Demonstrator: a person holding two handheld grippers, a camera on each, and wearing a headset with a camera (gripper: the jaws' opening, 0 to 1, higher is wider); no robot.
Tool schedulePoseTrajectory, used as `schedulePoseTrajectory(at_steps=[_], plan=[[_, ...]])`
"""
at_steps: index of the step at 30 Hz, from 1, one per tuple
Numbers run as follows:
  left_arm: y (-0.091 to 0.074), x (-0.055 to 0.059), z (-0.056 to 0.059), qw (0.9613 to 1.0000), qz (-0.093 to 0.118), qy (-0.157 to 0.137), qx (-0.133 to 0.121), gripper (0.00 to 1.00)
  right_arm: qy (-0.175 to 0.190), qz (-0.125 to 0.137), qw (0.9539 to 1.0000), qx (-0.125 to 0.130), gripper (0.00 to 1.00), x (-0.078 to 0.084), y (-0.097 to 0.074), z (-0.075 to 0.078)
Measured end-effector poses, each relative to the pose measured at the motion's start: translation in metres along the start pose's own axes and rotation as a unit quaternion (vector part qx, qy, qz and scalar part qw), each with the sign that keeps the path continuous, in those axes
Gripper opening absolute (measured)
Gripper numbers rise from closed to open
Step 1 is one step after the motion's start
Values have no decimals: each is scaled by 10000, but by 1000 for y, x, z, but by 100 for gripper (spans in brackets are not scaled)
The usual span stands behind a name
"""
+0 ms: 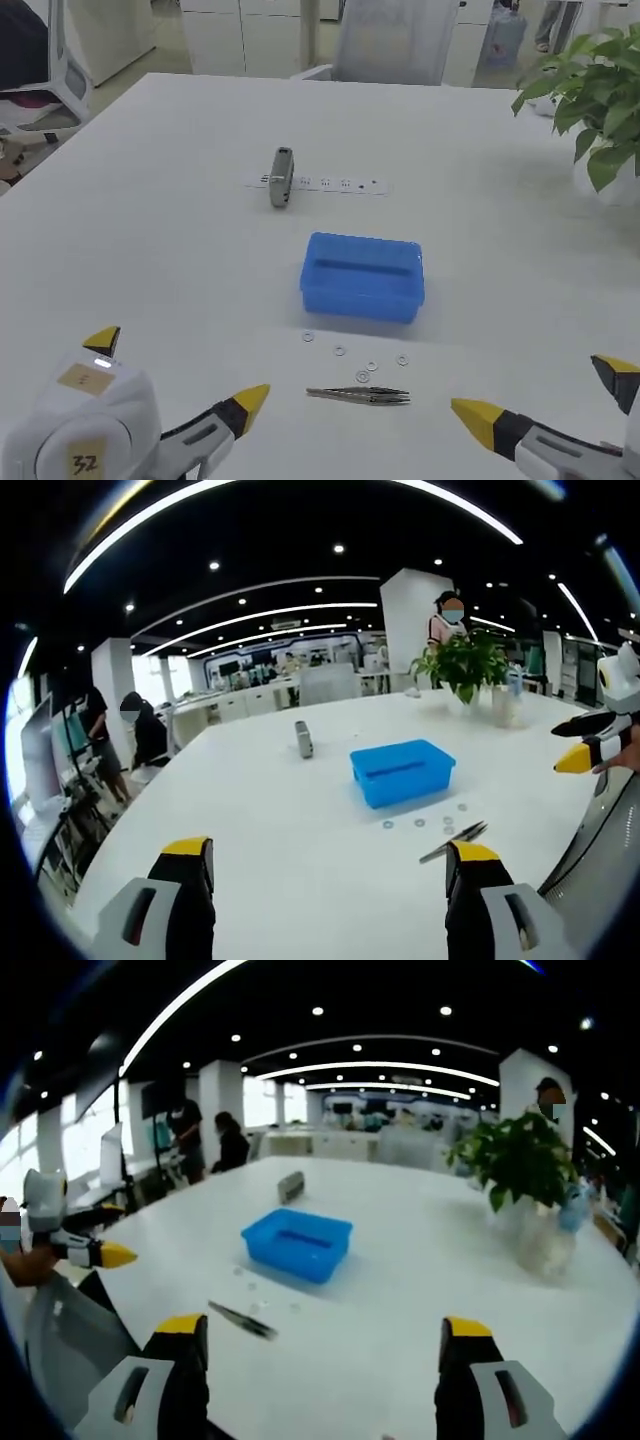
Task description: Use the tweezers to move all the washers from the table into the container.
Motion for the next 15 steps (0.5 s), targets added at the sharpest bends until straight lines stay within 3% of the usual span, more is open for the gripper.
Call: schedulePoseTrajectory(at_steps=[15], plan=[[5,3,13,9981,-291,8,543,95,37,6,9999,98,94,2,0,6]])
Point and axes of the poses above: the centre of the closed fingertips' face, and the gripper's own axes: y roughly forward along the fingers, z roughly to its right, x roughly out of its underside, the point moved 5 cm from there along -y, roughly backward along the fingers, and after that the axes turned 13 degrees about z, right-handed, at the moved point
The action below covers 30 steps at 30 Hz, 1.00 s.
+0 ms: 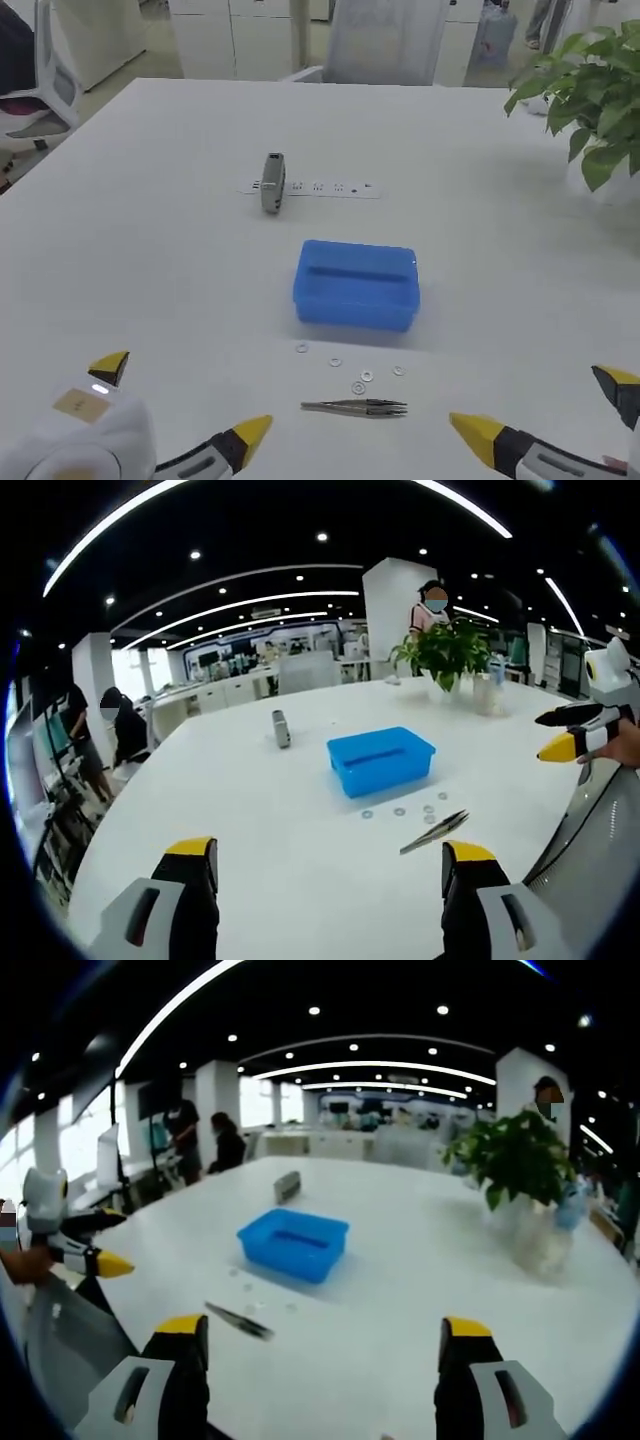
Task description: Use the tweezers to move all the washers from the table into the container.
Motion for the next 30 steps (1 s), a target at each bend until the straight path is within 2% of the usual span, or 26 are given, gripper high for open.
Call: schedulePoseTrajectory(at_steps=[4,7,10,12,14,16,20,22,23,24,25,26,28,30], plan=[[6,-9,1,9991,-38,303,284,92,33,30,10000,29,94,-1,-1,1],[12,-11,4,9970,-215,456,582,91,50,31,10000,20,94,0,-1,1],[19,-11,8,9924,-397,687,943,89,47,14,10000,4,94,0,0,1],[22,-12,9,9895,-478,819,1087,86,58,-10,10000,-6,94,1,0,0],[26,-15,13,9846,-566,961,1347,84,90,-5,10000,-14,94,1,0,1],[29,-17,14,9826,-602,1044,1416,82,132,-11,9999,-17,94,1,0,1],[36,-20,21,9744,-692,1208,1764,76,266,30,9996,24,93,0,-1,5],[40,-18,26,9666,-858,1257,2061,72,315,29,9995,59,93,1,0,7],[41,-14,30,9588,-1044,1272,2316,67,343,38,9994,75,93,1,0,9],[43,-11,32,9541,-1220,1296,2407,64,358,49,9993,78,93,1,0,9],[45,-9,33,9506,-1321,1358,2459,61,366,56,9993,81,93,1,0,9],[49,-6,36,9426,-1420,1486,2633,56,362,53,9993,89,93,1,-1,9],[54,-1,41,9303,-1607,1610,2877,49,347,31,9993,100,92,1,-1,9],[58,3,45,9212,-1750,1692,3035,43,341,30,9994,111,92,1,-1,8]])
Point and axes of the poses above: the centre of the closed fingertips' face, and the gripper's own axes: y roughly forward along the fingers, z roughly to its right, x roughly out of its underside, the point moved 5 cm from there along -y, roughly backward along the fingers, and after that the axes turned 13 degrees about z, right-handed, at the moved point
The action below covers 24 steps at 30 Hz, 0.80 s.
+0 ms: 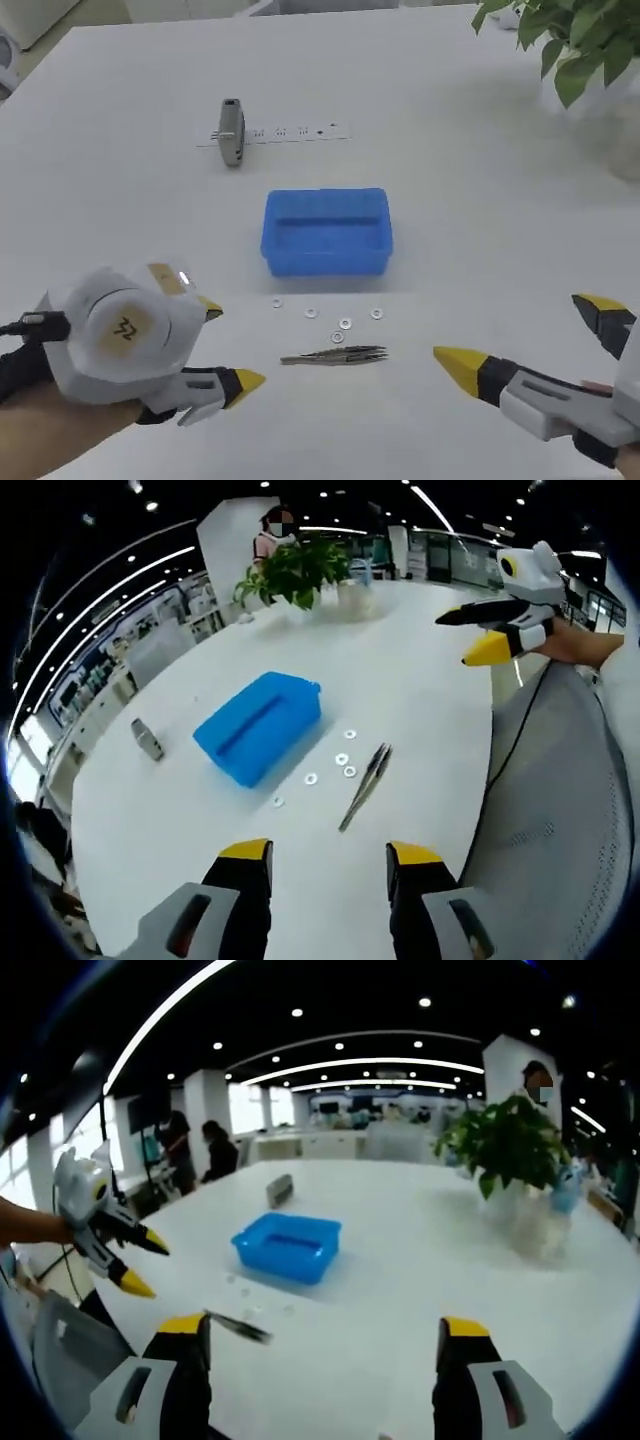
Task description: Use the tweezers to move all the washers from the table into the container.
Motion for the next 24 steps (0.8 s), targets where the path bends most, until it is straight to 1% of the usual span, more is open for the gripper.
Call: schedulePoseTrajectory(at_steps=[2,4,5,8,11,13,14,15,18,22,24], plan=[[7,1,1,9998,-94,78,180,38,-8,-1,10000,6,92,0,0,0],[19,4,3,9985,-288,115,458,33,8,-14,10000,17,92,0,-1,-1],[23,5,2,9980,-345,124,506,30,10,-10,10000,28,92,-1,-1,0],[37,7,3,9960,-482,283,698,25,34,-10,10000,68,92,-1,-1,0],[48,7,1,9944,-579,331,817,21,33,-24,9999,98,91,-1,-1,0],[56,11,-1,9925,-698,389,925,17,26,-36,9999,112,91,-1,-1,0],[59,12,-1,9917,-727,426,972,15,22,-48,9999,120,91,-1,-1,0],[62,13,-1,9901,-798,484,1045,14,21,-59,9999,124,91,-1,-1,0],[68,17,-4,9881,-921,534,1114,11,15,-89,9999,136,91,0,-2,1],[71,20,-4,9867,-953,540,1203,4,45,-139,9997,177,91,1,-1,2],[76,23,-4,9854,-999,568,1257,3,60,-140,9997,186,91,1,-1,3]])
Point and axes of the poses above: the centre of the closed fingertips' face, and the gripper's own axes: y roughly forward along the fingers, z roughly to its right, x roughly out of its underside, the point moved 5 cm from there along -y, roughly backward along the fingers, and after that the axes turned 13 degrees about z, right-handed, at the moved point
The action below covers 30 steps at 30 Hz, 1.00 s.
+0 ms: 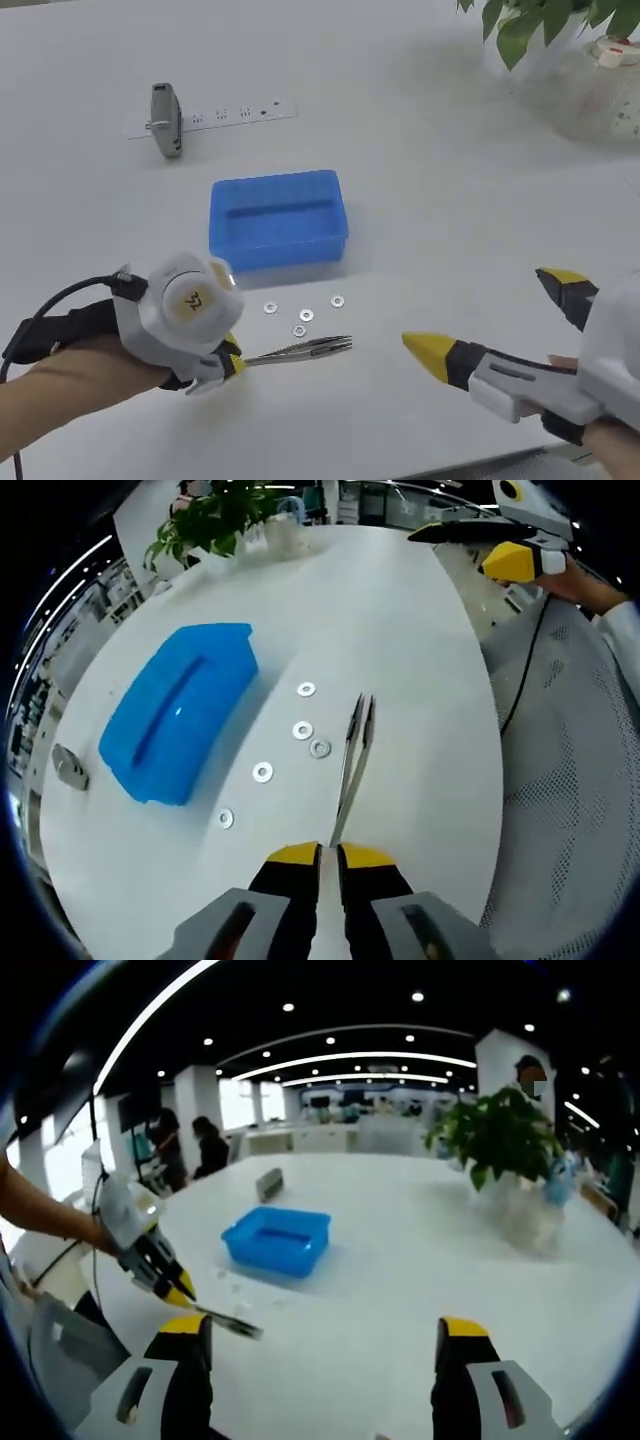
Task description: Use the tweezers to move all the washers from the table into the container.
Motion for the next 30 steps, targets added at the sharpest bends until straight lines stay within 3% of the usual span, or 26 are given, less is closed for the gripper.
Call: schedulePoseTrajectory(at_steps=[9,15,22,28,30], plan=[[4,2,0,9998,-56,101,162,0,-35,-99,9999,6,91,3,1,1],[-12,-8,6,9992,59,363,152,0,23,-113,9999,-126,90,3,2,-3],[-43,-35,15,9973,508,515,-100,0,-166,-349,9971,-655,80,8,3,-21],[-61,-54,25,9951,785,579,-180,0,-274,-502,9894,-1335,64,9,11,-41],[-63,-58,27,9944,839,603,-203,0,-379,-527,9876,-1431,63,9,16,-46]])
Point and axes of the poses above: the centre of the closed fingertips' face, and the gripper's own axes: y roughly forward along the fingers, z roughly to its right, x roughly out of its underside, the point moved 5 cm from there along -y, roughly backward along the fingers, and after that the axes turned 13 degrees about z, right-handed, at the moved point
